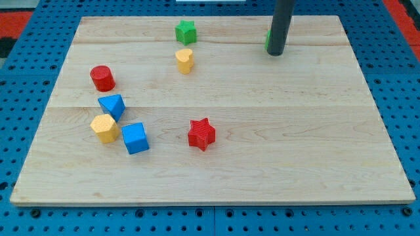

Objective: Slide the red star to the top center

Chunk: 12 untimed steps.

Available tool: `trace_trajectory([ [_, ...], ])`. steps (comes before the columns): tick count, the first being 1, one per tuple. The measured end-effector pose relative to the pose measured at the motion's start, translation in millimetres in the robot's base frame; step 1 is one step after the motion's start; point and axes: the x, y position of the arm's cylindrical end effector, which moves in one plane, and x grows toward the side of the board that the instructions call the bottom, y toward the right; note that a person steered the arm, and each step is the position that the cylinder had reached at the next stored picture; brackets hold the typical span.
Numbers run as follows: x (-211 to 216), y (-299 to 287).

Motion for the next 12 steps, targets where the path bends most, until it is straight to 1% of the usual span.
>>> trace_trajectory([
  [1,-21.3,2.9],
  [2,-22.9,8.0],
  [3,-13.0,-6.2],
  [4,29.5,-22.2],
  [7,222.8,-83.6],
  [8,260.2,-111.3],
  [9,260.2,-156.6],
  [11,245.4,-148.5],
  [12,225.2,-151.3],
])
